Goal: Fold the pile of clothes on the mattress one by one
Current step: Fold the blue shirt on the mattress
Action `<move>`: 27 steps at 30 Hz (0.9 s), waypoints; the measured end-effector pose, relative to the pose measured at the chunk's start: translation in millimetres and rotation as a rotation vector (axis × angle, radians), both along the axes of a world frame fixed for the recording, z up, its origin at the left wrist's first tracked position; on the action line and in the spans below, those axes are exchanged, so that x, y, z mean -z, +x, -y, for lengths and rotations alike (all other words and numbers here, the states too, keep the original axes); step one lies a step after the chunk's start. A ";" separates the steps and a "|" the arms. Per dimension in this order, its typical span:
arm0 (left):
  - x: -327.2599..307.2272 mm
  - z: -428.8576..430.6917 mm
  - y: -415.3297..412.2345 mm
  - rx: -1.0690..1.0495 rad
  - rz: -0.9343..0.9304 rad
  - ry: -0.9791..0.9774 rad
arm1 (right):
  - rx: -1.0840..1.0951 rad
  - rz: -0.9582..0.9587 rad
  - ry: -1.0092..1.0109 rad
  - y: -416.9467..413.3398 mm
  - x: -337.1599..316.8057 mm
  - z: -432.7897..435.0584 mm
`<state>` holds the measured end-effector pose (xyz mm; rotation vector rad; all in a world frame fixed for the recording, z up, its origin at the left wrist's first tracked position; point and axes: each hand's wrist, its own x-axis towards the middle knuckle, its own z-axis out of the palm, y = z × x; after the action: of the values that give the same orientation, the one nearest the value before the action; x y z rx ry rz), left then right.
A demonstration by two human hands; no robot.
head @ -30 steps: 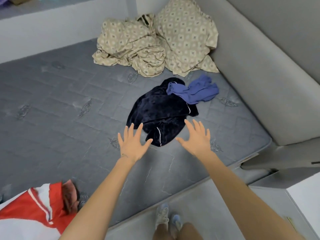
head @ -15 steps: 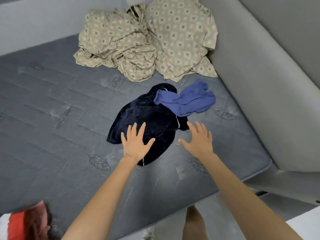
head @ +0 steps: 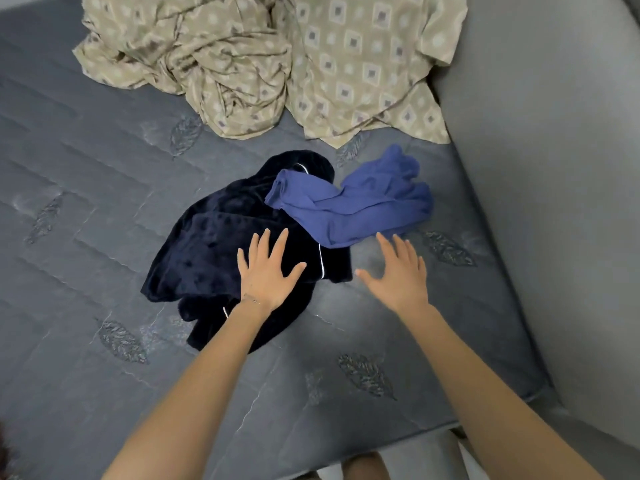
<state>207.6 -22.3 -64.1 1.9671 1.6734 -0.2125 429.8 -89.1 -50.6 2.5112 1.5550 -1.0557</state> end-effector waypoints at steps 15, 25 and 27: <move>135.6 -76.3 67.9 0.126 0.000 0.237 | -0.046 0.158 0.090 76.7 137.0 -84.0; 115.3 -73.5 78.7 0.026 0.266 0.339 | -0.008 0.167 0.264 75.8 119.0 -84.4; 85.5 -68.3 80.9 -0.043 0.368 0.303 | 0.002 0.091 0.309 68.6 90.8 -87.8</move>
<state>288.5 45.9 -149.6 2.0266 1.5676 0.4191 498.4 -1.3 -141.4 2.7056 1.8122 -0.7367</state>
